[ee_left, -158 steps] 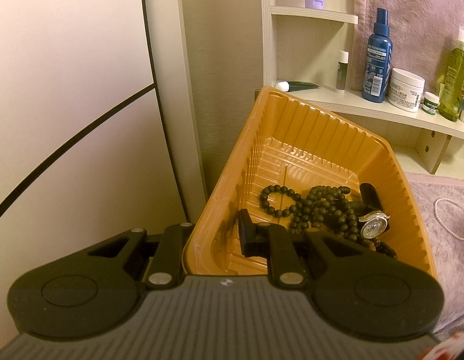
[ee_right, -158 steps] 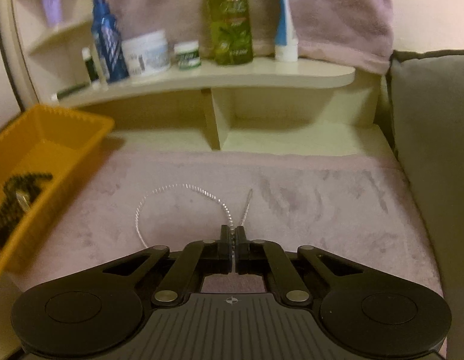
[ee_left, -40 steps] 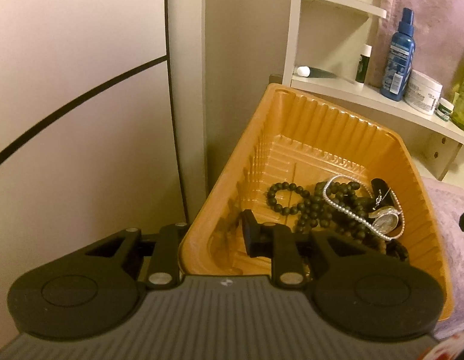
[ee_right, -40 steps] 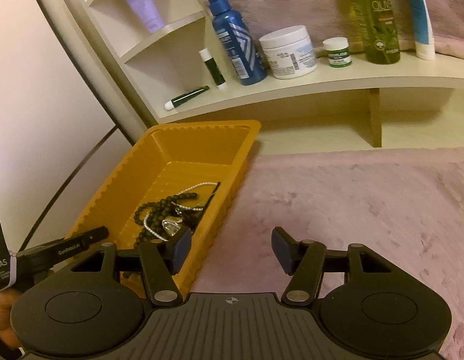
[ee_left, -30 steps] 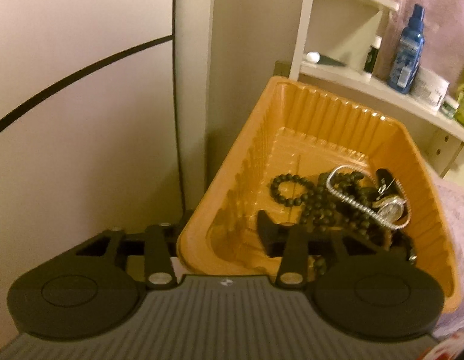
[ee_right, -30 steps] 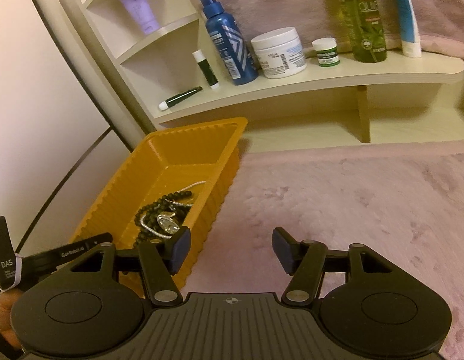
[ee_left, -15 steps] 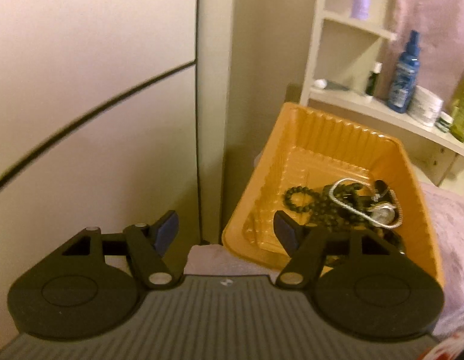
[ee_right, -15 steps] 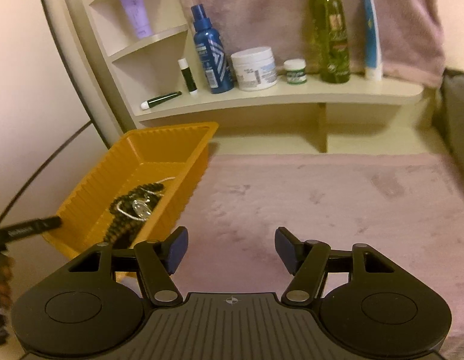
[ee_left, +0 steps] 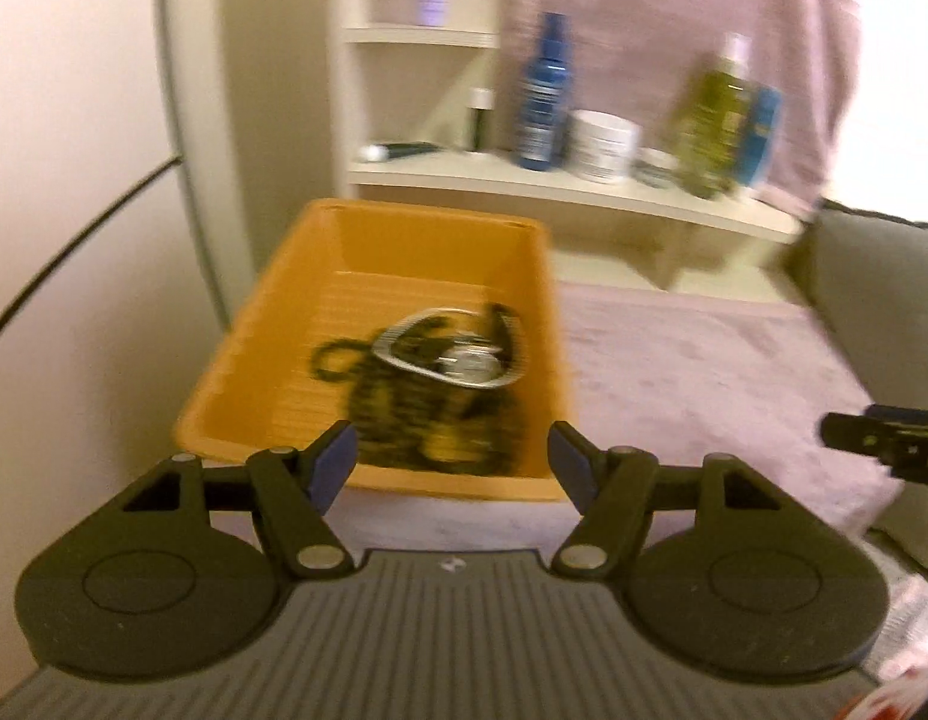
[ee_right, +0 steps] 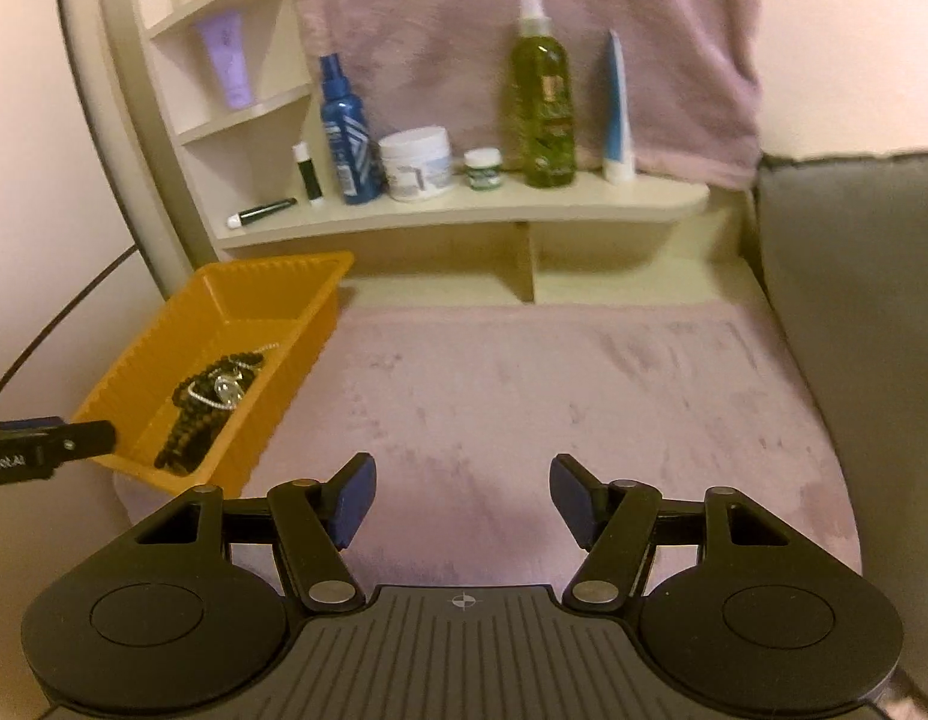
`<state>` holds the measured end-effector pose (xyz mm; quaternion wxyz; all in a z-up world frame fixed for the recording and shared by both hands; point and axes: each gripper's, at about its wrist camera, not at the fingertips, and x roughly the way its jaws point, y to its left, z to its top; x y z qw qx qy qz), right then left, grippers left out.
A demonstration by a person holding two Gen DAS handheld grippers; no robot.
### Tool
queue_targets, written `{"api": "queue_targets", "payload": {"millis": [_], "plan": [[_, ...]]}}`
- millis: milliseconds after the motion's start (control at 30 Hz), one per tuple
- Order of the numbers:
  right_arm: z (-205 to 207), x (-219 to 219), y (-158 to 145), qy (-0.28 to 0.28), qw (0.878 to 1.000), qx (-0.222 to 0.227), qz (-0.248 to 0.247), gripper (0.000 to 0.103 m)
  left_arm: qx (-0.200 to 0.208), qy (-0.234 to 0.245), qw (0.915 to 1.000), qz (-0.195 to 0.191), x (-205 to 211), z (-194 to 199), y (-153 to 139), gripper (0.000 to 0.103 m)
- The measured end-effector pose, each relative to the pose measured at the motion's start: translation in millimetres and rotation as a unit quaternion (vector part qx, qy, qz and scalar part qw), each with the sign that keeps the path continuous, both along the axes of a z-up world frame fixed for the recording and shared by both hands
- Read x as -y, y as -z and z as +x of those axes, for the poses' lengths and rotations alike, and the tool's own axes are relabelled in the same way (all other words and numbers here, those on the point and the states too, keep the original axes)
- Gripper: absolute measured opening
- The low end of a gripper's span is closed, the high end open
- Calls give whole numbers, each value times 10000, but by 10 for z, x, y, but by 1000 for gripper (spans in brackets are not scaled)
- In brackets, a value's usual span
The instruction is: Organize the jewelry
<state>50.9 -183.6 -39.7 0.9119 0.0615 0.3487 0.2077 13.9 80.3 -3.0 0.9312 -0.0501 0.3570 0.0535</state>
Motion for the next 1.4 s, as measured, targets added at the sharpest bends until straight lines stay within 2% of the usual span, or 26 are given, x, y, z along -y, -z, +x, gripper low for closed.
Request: {"api": "queue_targets", "payload": {"millis": [267, 667, 833, 1400], "plan": [[-183, 238, 33, 155, 9997, -204, 56, 64, -184, 478, 9987, 25, 474, 1, 11, 68], [-275, 450, 189, 402, 9974, -600, 88, 64, -441, 994, 9940, 96, 900, 3, 166, 68], [-283, 447, 195, 385, 9974, -601, 74, 64, -505, 1150, 9920, 93, 993, 2, 199, 68], [-292, 360, 208, 313, 9975, -627, -85, 64, -499, 1176, 9918, 48, 1008, -7, 215, 68]]}}
